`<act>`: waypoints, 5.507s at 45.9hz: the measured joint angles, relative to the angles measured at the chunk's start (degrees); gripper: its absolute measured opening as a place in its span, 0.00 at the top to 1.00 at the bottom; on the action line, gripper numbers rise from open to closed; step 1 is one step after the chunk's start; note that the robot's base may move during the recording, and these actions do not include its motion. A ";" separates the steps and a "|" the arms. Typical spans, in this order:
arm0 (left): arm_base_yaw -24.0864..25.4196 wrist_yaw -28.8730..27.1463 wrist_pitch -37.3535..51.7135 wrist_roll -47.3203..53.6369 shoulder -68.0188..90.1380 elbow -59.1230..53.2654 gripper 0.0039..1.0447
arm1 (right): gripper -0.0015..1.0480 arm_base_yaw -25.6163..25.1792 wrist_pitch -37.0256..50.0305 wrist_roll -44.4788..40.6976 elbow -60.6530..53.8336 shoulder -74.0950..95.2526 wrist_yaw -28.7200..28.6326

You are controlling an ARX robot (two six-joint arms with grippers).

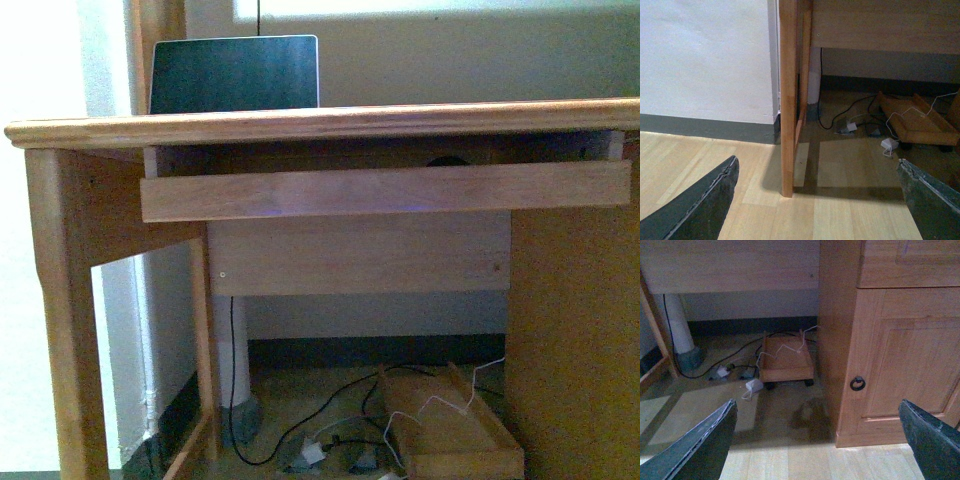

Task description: Place mouse

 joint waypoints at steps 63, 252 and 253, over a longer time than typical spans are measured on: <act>9.84 18.56 23.89 10.67 52.81 13.86 0.07 | 0.07 0.00 0.00 0.00 0.00 -0.02 0.00; -0.02 -0.02 0.02 -0.17 0.28 0.02 0.98 | 0.07 21.94 17.77 4.00 38.38 64.85 3.26; -0.02 -0.02 0.02 -0.20 0.26 0.02 0.98 | 0.07 23.04 17.46 2.56 38.77 65.20 4.00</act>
